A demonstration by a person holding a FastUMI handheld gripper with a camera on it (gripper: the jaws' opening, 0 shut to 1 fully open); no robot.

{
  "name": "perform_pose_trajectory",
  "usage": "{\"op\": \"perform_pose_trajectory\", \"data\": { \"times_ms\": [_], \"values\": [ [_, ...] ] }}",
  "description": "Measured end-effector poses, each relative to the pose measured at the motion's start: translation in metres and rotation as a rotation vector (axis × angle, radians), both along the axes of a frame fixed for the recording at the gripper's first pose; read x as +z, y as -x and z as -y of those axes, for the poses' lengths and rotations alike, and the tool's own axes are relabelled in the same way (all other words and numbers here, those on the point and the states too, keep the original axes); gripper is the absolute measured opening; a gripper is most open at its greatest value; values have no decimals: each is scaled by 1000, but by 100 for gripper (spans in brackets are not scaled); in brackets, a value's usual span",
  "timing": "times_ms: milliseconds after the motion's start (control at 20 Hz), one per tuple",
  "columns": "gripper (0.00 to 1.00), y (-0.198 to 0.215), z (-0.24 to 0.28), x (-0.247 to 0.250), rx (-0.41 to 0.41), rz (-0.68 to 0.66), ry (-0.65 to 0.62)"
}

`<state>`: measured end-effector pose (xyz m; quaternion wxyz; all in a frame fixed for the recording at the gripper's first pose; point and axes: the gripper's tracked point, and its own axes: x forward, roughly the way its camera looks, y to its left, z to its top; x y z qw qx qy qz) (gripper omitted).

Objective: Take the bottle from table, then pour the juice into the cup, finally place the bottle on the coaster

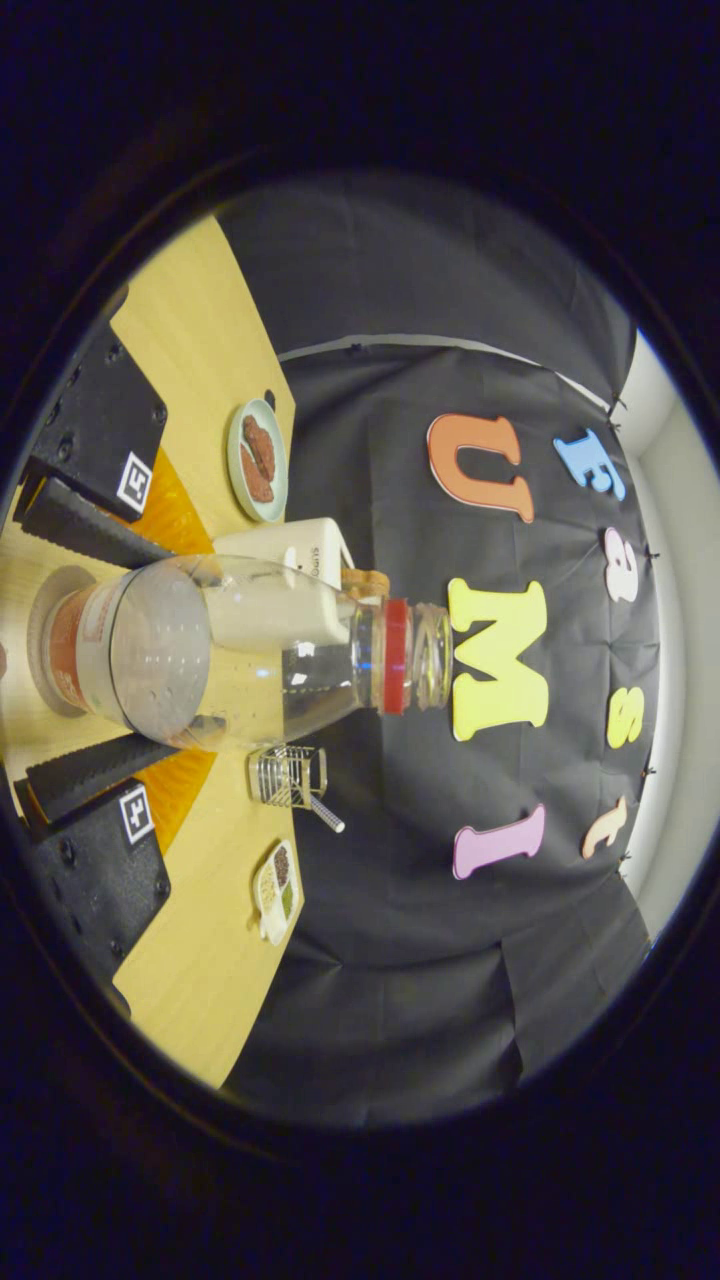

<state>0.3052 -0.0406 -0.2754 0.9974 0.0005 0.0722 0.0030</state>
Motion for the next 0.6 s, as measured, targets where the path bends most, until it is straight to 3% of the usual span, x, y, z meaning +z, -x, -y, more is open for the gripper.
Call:
{"op": "perform_pose_trajectory", "data": {
  "times_ms": [200,600],
  "values": [
    [85,2,-6,1,8,11,-66],
    [100,8,-11,4,-5,-21,-49]
  ]
}}
